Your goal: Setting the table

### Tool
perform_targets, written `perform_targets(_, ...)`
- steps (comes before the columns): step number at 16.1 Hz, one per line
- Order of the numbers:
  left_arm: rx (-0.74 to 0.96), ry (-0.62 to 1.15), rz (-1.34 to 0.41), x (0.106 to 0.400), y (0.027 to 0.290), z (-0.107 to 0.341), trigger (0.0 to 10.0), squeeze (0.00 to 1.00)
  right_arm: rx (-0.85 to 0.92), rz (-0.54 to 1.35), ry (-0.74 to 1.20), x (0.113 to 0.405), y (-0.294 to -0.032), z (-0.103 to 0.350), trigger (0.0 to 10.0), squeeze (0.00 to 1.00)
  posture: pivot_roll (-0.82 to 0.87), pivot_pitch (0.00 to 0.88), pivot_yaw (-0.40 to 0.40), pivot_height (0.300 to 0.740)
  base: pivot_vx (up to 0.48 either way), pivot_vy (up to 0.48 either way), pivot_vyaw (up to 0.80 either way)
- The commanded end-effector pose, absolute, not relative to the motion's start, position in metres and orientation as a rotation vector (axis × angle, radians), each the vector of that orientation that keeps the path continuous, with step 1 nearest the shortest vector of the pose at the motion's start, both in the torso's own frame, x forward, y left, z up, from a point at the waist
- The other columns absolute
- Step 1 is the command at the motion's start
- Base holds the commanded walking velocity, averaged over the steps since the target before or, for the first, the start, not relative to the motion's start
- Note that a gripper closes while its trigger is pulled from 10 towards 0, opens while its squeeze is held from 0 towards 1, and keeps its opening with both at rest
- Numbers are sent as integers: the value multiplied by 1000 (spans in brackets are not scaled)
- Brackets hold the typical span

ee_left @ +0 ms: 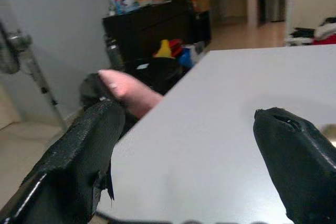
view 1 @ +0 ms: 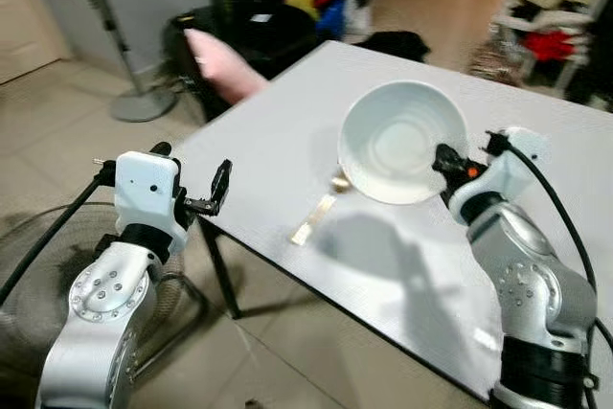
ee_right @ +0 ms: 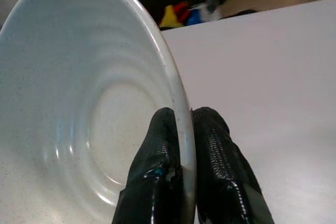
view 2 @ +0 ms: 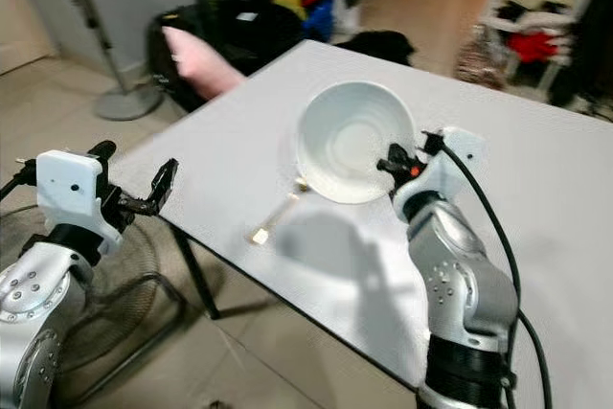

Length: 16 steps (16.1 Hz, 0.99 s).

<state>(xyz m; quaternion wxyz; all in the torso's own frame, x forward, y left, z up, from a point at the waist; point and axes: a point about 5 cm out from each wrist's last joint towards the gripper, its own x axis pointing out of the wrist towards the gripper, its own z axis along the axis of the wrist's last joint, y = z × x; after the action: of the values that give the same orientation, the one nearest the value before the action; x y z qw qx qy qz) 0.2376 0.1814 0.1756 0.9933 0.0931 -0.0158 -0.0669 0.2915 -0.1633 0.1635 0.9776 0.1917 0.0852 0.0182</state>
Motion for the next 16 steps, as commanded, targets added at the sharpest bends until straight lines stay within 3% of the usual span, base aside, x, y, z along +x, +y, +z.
perform_targets(1,193,-39,-144,239,181,177,10000,0,396,59,153,296,-159,173,10000,0,-100,0,40,740,420,0,0)
perform_targets(3,190,-19,-174,238,176,174,10000,0,421,39,155,302,-163,176,10000,0,-100,0,39,740,396,0,0)
perform_targets(8,160,10,-273,236,165,170,10000,0,412,19,263,326,-171,179,10000,0,-99,0,35,740,0,0,0)
perform_targets(12,107,5,-521,231,143,177,10000,0,502,-85,428,360,-195,173,10000,0,-90,0,26,740,0,0,0)
perform_targets(16,99,55,-813,227,126,178,10000,0,456,-102,557,381,-210,169,10000,0,-81,0,22,740,0,0,0)
